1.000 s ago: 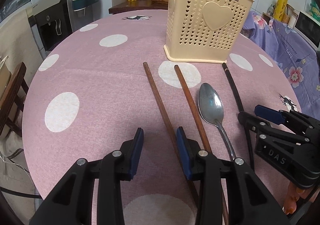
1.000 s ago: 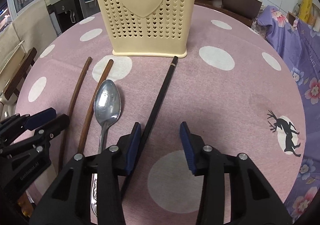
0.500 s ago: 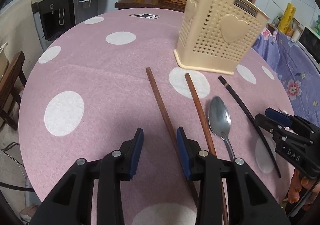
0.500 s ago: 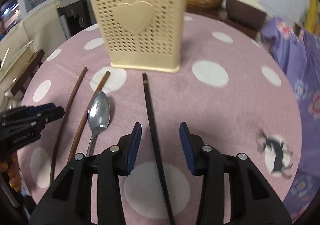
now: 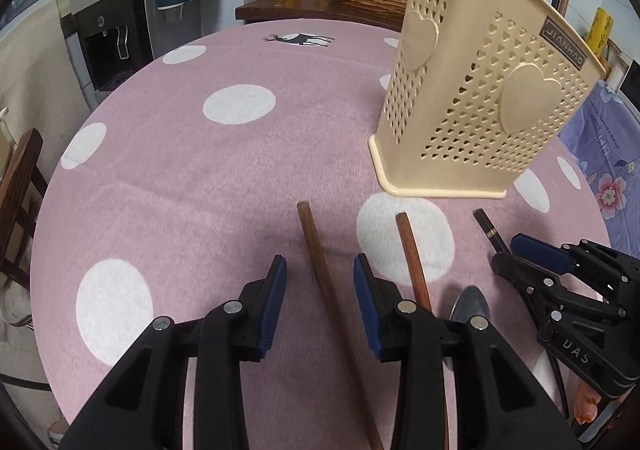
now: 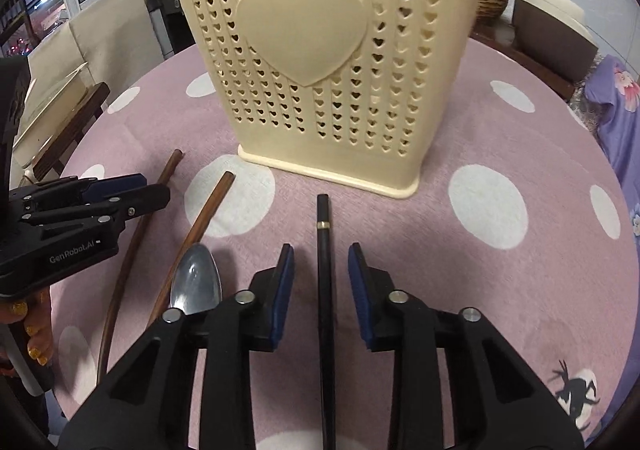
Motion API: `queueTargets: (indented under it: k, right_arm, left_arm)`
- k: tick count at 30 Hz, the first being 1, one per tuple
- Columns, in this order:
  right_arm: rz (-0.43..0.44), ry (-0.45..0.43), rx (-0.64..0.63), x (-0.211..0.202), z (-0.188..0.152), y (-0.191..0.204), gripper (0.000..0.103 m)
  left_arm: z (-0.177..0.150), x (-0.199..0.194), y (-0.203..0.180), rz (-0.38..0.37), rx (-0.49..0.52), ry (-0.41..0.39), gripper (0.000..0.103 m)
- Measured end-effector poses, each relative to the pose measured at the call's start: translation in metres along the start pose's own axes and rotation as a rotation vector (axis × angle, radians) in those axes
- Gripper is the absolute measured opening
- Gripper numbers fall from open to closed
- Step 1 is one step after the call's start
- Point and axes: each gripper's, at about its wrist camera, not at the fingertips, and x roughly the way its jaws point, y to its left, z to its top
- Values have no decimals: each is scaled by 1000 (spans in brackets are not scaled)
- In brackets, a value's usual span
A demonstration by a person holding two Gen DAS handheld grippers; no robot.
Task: Organize utensils
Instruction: 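Close the left tool on a wooden chopstick while the right tool grasps a black chopstick, then lift the wooden chopstick with the left tool while the right tool carries the black chopstick to the holder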
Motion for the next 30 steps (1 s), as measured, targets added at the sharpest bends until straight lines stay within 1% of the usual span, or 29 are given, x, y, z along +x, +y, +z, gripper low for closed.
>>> queueTargets:
  k: [3, 4, 5, 7, 8, 12, 17, 22, 26, 30]
  right_arm:
    - [-9, -5, -19, 6, 6, 3, 25]
    - [-14, -6, -26, 8, 8, 4, 23]
    - [-25, -6, -36, 9, 10, 7, 19]
    - [-25, -5, -50, 12, 13, 10, 13]
    - [-18, -3, -53, 13, 13, 11, 9]
    - [-20, -2, -61, 15, 15, 15, 9]
    - [-4, -5, -41, 13, 13, 12, 8]
    - [12, -36, -15, 2, 11, 8, 8]
    - [31, -80, 2, -19, 9, 4, 8]
    - [39, -147, 25, -50, 12, 2, 8]
  left_arm:
    - [3, 3, -4, 10, 17, -5, 33]
    - [3, 3, -5, 15, 20, -8, 32]
    - [4, 4, -6, 19, 21, -11, 30]
    - [4, 4, -7, 29, 26, -15, 25]
    - [4, 4, -8, 34, 30, -17, 20]
    - [6, 5, -8, 40, 28, -21, 10]
    - [7, 6, -11, 34, 32, -27, 9]
    - [6, 1, -11, 22, 23, -46, 9]
    - [9, -17, -11, -11, 17, -85, 8]
    - [14, -52, -14, -48, 31, -163, 8]
